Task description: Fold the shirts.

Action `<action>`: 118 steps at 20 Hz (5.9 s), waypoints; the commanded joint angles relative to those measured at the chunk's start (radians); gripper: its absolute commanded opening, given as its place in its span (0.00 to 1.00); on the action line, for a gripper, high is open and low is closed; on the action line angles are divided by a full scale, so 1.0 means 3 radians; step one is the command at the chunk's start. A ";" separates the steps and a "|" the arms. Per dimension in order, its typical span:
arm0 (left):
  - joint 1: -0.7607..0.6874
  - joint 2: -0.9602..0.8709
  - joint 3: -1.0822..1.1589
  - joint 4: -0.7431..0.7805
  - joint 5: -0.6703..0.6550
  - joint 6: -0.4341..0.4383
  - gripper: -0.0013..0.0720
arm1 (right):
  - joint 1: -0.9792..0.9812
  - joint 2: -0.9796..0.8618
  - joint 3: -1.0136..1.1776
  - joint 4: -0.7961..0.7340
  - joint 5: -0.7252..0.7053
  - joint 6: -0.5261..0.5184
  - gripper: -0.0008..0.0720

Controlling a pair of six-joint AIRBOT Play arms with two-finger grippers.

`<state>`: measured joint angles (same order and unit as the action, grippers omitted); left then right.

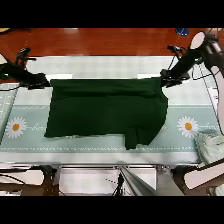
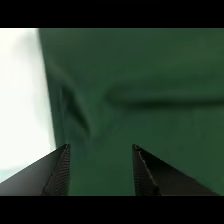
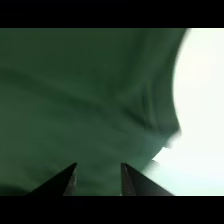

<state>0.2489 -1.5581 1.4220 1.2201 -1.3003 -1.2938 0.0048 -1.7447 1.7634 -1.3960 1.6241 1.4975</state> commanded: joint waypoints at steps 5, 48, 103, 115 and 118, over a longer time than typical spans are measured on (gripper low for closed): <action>0.0497 0.0596 -0.0717 0.0017 -0.0966 -0.0034 0.66 | -0.0422 0.0768 -0.0759 -0.0631 0.0660 -0.0148 0.51; 0.0341 0.0919 -0.2079 -0.0645 0.0430 0.0696 0.05 | -0.0011 0.1956 -0.3780 0.1074 -0.2117 -0.0039 0.60; 0.0061 -0.0186 -0.0736 -0.1445 0.0539 0.0837 0.78 | -0.1559 0.1083 -0.2260 0.0959 -0.2270 -0.0234 0.79; 0.0025 -0.0186 -0.0736 -0.1448 0.0248 0.0828 0.77 | -0.0861 0.0193 -0.2260 0.2742 -0.2665 -0.1027 0.82; -0.0074 -0.0186 -0.0736 -0.1451 0.0249 0.0827 0.77 | -0.0529 0.0156 -0.2260 0.2742 -0.2876 -0.1179 0.78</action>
<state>0.2470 -1.6146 1.2003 0.7860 -1.2144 -1.0439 -0.2405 -1.6737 1.0863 -0.5880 0.8284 1.1938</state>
